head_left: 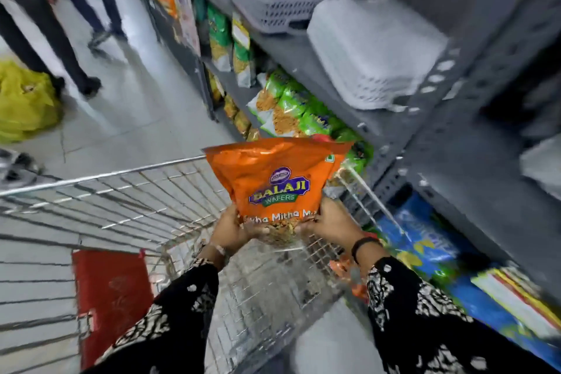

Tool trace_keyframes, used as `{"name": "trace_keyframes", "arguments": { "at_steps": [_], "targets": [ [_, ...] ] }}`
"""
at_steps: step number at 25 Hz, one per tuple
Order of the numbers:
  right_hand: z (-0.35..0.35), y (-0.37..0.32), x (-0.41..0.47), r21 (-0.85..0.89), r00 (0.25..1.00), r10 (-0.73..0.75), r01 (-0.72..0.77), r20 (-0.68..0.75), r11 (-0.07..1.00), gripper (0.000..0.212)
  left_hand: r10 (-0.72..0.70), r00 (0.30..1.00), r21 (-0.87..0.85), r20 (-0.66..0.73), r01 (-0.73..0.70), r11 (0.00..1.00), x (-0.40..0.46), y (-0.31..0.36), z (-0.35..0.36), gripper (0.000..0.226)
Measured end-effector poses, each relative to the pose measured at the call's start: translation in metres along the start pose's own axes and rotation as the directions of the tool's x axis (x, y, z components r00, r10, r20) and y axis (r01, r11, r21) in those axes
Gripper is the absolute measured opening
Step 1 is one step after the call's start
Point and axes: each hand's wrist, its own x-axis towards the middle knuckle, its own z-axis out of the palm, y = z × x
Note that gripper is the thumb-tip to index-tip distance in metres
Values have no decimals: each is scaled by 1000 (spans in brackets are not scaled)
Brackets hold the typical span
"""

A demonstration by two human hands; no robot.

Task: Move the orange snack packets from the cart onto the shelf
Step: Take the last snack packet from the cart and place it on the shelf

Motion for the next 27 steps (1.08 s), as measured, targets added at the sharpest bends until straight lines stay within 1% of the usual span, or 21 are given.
{"name": "trace_keyframes", "arguments": {
  "at_steps": [2, 5, 7, 9, 11, 13, 15, 17, 20, 22, 24, 25, 27],
  "targets": [
    [-33, -10, -37, 6, 996, -39, 40, -74, 999, 59, 62, 995, 32, 74, -64, 997, -12, 35, 13, 53],
    [-85, -9, -117, -24, 957, -47, 42, -287, 999, 56, 162, 960, 104, 227, -190, 976, -38, 90, 56, 48],
    [-118, 2, -177, -24, 907, -21, 12, -421, 1000, 58, 244, 895, 120, 374, -308, 944, -62, 124, 99, 51],
    [-142, 17, -229, -23, 855, 17, -34, -518, 999, 55, 315, 824, 112, 470, -409, 906, -82, 145, 144, 54],
    [-160, 33, -279, -9, 796, 54, -75, -603, 997, 55, 334, 776, 120, 535, -461, 879, -101, 161, 189, 61],
    [-176, 49, -332, 31, 703, 106, -119, -704, 992, 52, 338, 711, 80, 617, -484, 871, -121, 174, 240, 61],
    [-190, 67, -381, 108, 583, 175, -148, -794, 983, 48, 352, 627, 39, 695, -522, 852, -142, 186, 291, 58],
    [-200, 83, -423, 177, 460, 228, -153, -858, 972, 50, 356, 555, 14, 752, -553, 833, -164, 194, 342, 60],
    [-205, 100, -462, 260, 288, 295, -154, -911, 953, 54, 378, 456, -75, 806, -554, 829, -191, 198, 403, 63],
    [-209, 114, -479, 308, 168, 331, -150, -929, 940, 55, 367, 387, -88, 846, -578, 812, -206, 200, 442, 61],
    [-212, 128, -486, 364, 77, 379, -154, -922, 919, 54, 330, 326, -96, 886, -566, 819, -213, 199, 472, 62],
    [-214, 136, -487, 393, 45, 405, -160, -913, 905, 53, 313, 312, -90, 897, -564, 821, -214, 197, 486, 64],
    [-217, 147, -484, 430, -1, 436, -159, -900, 889, 52, 301, 313, -68, 901, -582, 810, -213, 192, 503, 67]
  ]
}}
